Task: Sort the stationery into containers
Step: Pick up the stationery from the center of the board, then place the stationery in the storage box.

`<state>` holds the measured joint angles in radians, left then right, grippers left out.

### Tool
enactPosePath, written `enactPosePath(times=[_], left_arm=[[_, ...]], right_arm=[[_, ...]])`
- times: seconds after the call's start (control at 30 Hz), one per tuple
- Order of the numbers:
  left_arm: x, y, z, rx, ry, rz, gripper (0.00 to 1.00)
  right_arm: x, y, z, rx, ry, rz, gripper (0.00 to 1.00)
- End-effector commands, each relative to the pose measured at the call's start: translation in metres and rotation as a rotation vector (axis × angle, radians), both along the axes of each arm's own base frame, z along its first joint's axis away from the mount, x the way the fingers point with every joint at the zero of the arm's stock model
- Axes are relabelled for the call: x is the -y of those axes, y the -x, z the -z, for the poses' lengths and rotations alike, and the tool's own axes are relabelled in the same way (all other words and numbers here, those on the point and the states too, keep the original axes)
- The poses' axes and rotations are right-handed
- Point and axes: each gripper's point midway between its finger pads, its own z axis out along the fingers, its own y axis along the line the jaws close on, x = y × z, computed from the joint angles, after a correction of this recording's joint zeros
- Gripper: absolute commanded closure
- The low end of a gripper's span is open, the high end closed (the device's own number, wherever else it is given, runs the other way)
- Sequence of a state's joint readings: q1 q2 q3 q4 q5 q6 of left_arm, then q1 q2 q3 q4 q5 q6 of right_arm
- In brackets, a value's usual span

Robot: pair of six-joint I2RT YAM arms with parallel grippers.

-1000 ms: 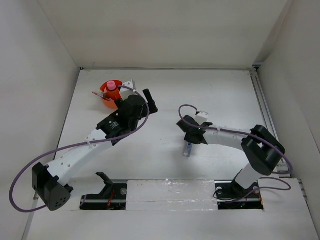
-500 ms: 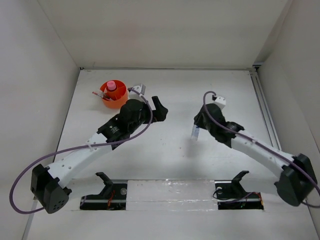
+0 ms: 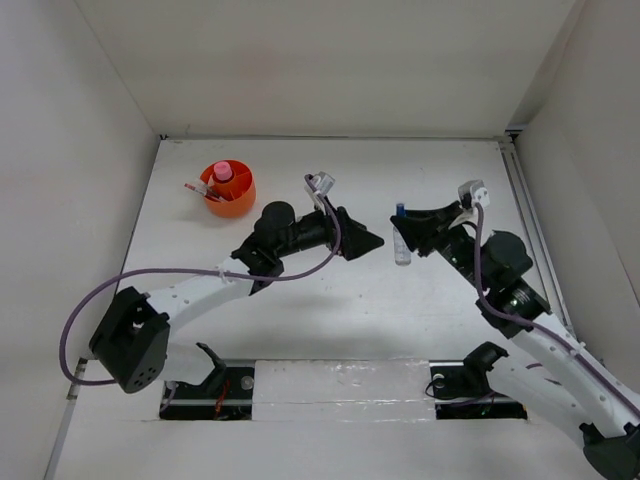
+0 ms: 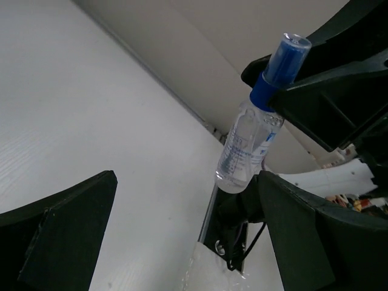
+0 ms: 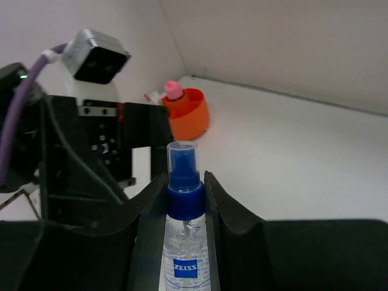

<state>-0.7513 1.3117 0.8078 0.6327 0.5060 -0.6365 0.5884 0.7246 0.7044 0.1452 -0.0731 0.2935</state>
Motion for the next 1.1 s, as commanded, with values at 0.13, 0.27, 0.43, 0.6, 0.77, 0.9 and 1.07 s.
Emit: enactPosePath(times=[0.13,0.27,0.43,0.6,0.77,0.9,1.07], left_arm=[[0.009,0.047,-0.057,0.233,0.261,0.287,0.00],[0.006,0.061,-0.061,0.265,0.334,0.359,0.00],[0.007,0.069,-0.066,0.314,0.365,0.396,0.00],[0.002,0.065,-0.075,0.353,0.352,0.333,0.00],[-0.003,0.067,-0.083,0.396,0.341,0.313,0.00],[-0.005,0.067,-0.088,0.422,0.344,0.300,0.00],[-0.007,0.069,-0.086,0.434,0.353,0.300,0.00]], right_arm=[[0.002,0.042,-0.055,0.252,-0.054,-0.132,1.00],[-0.004,0.051,-0.059,0.248,-0.098,-0.191,1.00],[-0.011,0.057,-0.063,0.255,-0.146,-0.246,1.00],[-0.018,0.059,-0.066,0.254,-0.170,-0.286,1.00],[-0.025,0.058,-0.067,0.246,-0.190,-0.328,1.00],[-0.030,0.061,-0.069,0.239,-0.221,-0.361,1.00],[-0.034,0.063,-0.073,0.237,-0.251,-0.394,1.00]])
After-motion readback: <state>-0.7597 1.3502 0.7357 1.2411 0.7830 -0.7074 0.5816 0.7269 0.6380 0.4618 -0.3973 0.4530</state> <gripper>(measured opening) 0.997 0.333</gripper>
